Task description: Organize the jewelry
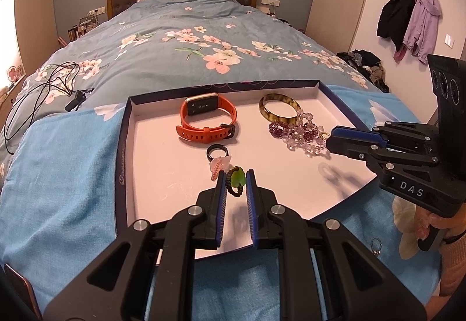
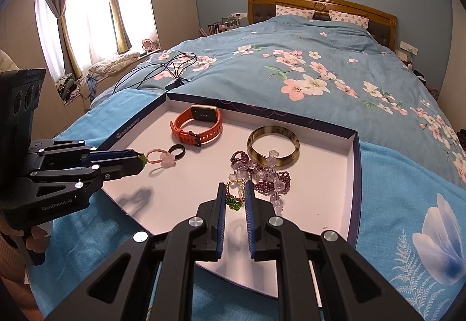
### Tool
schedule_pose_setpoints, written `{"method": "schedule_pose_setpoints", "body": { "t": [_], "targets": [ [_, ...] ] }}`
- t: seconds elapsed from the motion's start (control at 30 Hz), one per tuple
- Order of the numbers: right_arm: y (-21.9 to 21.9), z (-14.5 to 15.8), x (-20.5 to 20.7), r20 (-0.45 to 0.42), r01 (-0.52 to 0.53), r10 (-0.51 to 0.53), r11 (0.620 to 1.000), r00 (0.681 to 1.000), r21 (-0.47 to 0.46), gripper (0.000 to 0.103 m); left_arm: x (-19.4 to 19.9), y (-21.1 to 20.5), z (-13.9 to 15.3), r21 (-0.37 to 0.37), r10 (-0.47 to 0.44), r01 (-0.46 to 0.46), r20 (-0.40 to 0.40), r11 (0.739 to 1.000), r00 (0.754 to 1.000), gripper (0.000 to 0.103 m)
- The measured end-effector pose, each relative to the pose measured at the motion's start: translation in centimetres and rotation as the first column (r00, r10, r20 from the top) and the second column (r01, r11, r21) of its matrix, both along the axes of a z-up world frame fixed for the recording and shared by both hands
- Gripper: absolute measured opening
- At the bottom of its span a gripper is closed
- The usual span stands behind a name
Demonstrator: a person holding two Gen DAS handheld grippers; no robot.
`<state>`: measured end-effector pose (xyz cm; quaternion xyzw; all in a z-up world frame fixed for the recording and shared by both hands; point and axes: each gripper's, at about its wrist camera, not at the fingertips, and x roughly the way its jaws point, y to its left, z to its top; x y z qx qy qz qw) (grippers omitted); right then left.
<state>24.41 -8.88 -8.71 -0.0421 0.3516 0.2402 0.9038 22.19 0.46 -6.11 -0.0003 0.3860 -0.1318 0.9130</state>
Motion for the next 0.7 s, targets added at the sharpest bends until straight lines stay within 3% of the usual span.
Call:
{"method": "schedule_pose_setpoints", "body": {
  "t": [0.7],
  "targets": [
    [0.32, -0.24, 0.48, -0.013, -0.003, 0.003, 1.0, 1.0, -0.01, 0.011, 0.93, 0.42, -0.66, 0.001, 0.02, -0.02, -0.02, 1.0, 1.0, 0.014]
  ]
}}
